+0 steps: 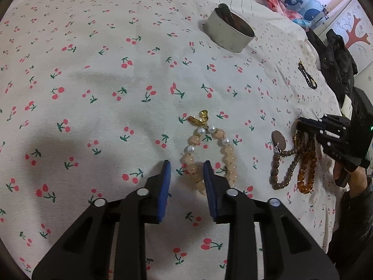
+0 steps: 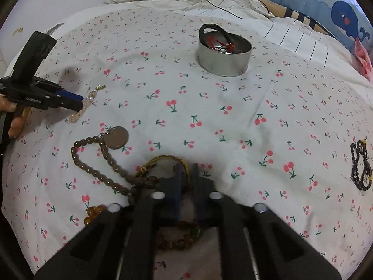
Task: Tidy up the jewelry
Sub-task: 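Lift the peach bracelet with the left gripper while the right grasps the amber beads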
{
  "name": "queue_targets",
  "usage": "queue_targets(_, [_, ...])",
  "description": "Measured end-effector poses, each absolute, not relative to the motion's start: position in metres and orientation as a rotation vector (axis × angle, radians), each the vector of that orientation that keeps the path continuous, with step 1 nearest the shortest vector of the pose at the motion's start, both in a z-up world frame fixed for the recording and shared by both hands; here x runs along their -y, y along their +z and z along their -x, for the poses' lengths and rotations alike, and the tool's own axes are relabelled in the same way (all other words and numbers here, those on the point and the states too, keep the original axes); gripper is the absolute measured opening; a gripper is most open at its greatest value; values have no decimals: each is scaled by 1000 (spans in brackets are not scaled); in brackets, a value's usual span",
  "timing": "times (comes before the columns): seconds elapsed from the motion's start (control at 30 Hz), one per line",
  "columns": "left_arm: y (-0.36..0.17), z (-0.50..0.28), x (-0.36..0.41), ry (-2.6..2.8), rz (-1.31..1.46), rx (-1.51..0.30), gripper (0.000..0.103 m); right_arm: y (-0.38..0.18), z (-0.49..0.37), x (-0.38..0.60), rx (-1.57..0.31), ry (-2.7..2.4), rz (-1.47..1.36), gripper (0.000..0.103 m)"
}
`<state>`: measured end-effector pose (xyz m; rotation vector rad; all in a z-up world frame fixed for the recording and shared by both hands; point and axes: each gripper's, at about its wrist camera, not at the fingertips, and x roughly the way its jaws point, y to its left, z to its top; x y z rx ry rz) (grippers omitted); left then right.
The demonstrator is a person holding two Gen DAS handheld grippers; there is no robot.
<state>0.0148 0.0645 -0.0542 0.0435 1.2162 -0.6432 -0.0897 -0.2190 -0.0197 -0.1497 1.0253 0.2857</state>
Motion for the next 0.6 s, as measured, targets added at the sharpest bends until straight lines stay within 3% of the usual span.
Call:
queue_targets(0.03, [-54,-14,-62,-652,-48,-1213,10,-18,89,221,-1019,282,132,5])
queue_targets(0.4, [-20,-11,-67,-772,107,-1083,7,30,99,283,-819,393,-359,5])
queue_targets(0.53, [-24,-15,-66,-737,95,-1099,7,30,98,287,-846,395,-369,5])
queue_targets(0.6, [-28,-16,-63,-735,85,-1115,7,15,94,282,-916,409,-370,34])
